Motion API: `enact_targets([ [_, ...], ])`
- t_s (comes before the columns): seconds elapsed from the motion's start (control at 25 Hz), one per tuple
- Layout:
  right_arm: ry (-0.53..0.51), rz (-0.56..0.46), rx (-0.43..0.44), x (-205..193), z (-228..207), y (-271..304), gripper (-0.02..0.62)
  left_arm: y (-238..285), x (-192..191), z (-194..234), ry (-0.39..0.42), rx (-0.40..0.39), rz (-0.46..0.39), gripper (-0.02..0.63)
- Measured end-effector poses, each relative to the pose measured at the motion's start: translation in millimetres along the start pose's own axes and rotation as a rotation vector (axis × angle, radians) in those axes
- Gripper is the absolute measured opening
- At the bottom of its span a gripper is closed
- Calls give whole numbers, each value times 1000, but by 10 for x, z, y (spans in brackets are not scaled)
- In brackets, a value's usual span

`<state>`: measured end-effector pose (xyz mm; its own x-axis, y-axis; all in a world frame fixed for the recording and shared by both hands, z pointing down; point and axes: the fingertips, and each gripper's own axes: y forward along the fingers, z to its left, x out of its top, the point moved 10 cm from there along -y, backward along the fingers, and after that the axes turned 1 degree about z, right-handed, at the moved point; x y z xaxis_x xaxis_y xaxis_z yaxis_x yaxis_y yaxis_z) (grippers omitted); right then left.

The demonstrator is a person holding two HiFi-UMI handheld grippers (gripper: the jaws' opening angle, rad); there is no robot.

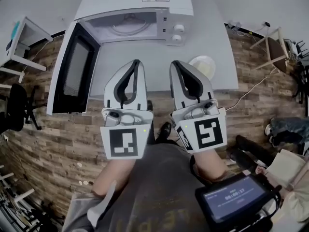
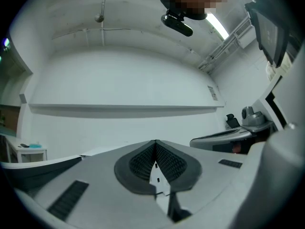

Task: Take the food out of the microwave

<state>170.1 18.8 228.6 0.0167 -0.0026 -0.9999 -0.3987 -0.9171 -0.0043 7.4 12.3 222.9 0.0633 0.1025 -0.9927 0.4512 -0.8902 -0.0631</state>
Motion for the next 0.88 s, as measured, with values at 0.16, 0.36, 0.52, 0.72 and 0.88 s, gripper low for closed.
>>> enact_targets([
  [0.16, -20, -3, 24, 20, 97, 61, 8, -50, 6, 79, -2, 30, -5, 6],
  [0.36, -44, -3, 33, 39, 150, 108, 6, -50, 7, 133, -7, 49, -4, 6],
  [0.52, -48, -13, 30, 57, 150, 117, 6, -41, 17, 140, -1, 50, -4, 6],
  [0.72, -46, -18, 27, 54, 149, 113, 6, -30, 7, 131, -6, 46, -5, 6],
  [0.88, -45, -14, 21, 53, 140, 112, 6, -11, 16, 125, -6, 39, -6, 6],
])
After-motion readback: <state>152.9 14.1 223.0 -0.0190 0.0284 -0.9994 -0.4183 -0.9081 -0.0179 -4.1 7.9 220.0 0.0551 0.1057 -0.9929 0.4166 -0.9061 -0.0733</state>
